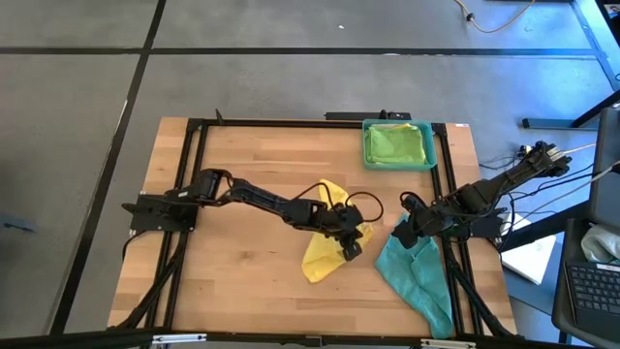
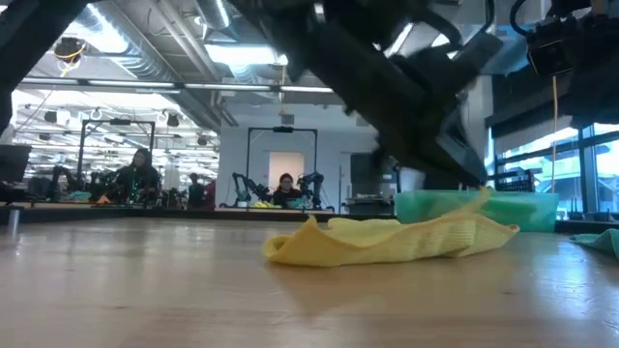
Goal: Fold microfiber towels
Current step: Fold the yellow microfiber cloth
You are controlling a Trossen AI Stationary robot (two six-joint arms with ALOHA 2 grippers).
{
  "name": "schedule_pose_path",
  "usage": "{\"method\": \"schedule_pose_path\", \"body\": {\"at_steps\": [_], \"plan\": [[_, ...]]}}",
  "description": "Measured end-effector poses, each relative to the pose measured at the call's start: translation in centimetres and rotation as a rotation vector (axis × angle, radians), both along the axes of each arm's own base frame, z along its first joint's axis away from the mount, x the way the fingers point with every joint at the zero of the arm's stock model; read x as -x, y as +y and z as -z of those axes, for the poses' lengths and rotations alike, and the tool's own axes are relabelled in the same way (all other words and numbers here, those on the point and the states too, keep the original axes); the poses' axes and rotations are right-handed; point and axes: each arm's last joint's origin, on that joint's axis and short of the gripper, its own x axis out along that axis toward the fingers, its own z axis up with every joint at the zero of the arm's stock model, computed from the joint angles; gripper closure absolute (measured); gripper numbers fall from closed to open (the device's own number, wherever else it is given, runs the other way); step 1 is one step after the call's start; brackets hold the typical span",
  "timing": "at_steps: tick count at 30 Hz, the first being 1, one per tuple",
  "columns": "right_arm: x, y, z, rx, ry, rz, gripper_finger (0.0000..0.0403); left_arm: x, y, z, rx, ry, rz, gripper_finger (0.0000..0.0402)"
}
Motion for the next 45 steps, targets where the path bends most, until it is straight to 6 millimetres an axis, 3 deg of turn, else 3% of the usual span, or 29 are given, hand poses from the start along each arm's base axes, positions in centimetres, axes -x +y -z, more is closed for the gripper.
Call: {"method": "schedule_pose_path", "body": {"at_steps": [9,19,25,29,37,45], "plan": [[-0.4,0.0,0.3,0.069,-0.017,0.051,0.0318,4.5,1.3,-5.5,-0.189,0.247,0.009,0.0401],[-1.5,0.4,1.1,0.122,0.001,0.077,0.0318,9.6,0.9,-6.8,-0.304,0.629,0.032,0.0401],[-2.7,0.9,2.1,0.145,0.019,0.085,0.0318,11.4,0.0,-7.7,-0.333,0.72,0.019,0.0402],[-4.4,1.1,3.0,0.191,-0.007,0.103,0.0318,12.8,-0.3,-8.7,-0.359,0.768,0.002,0.0401],[-9.3,0.8,5.6,0.164,-0.079,-0.031,0.0318,15.4,-0.7,-10.8,-0.406,0.843,-0.033,0.0401],[-11.2,-0.9,8.7,0.086,0.027,-0.083,0.0318,19.6,-1.7,-10.8,-0.357,0.839,-0.156,0.0401]]}}
